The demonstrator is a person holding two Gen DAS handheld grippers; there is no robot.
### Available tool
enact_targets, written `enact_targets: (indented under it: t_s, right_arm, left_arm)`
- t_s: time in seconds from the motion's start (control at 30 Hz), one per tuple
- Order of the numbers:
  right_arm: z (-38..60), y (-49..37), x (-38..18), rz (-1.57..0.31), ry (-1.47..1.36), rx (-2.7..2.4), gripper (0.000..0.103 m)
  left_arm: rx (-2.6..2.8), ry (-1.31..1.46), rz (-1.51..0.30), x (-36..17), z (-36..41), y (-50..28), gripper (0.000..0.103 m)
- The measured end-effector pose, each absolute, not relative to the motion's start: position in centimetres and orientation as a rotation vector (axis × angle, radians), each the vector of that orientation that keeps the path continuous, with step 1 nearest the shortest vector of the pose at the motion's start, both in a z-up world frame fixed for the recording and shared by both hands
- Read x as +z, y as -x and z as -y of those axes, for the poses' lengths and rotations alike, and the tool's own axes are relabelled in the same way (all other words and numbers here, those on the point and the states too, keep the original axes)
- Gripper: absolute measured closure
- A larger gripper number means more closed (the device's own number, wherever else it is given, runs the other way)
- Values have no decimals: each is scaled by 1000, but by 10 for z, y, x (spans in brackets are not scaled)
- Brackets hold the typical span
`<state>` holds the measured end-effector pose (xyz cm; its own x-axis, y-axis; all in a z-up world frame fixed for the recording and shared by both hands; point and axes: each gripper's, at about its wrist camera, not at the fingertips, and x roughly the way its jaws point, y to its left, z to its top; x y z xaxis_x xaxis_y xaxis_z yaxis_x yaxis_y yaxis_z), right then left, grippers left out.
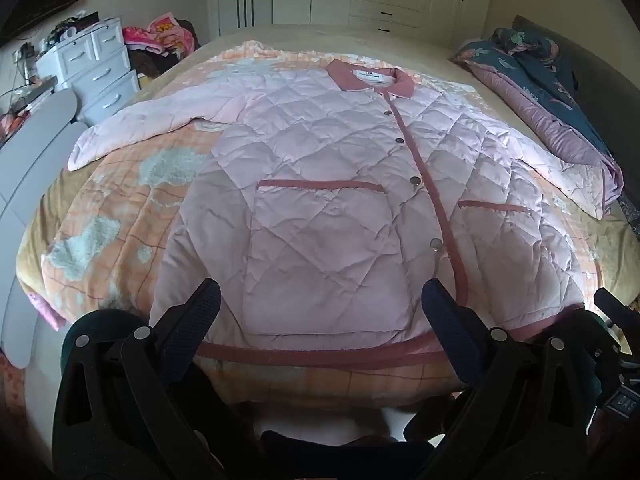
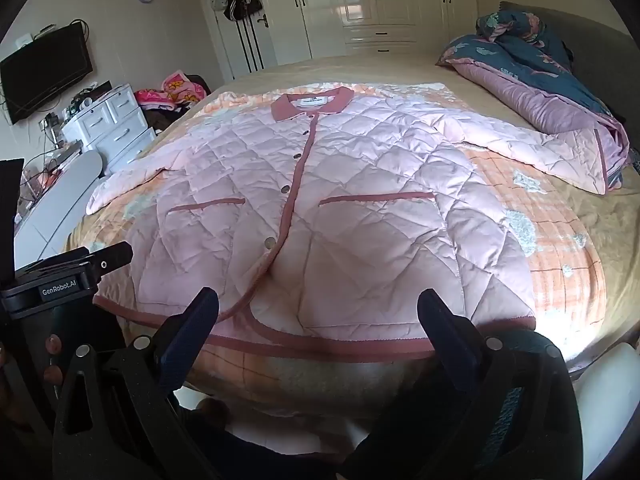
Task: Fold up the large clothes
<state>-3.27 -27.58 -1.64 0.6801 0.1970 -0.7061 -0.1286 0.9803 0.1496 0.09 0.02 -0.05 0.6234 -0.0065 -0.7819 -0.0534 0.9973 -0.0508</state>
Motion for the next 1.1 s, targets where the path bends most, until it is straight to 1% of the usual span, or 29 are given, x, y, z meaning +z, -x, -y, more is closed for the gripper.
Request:
enact_targets:
  t_s: [1.1]
  right_arm:
    - [269, 33, -14, -799, -78, 183, 4]
  left_arm:
    - [5, 72, -872, 7, 7, 1, 9]
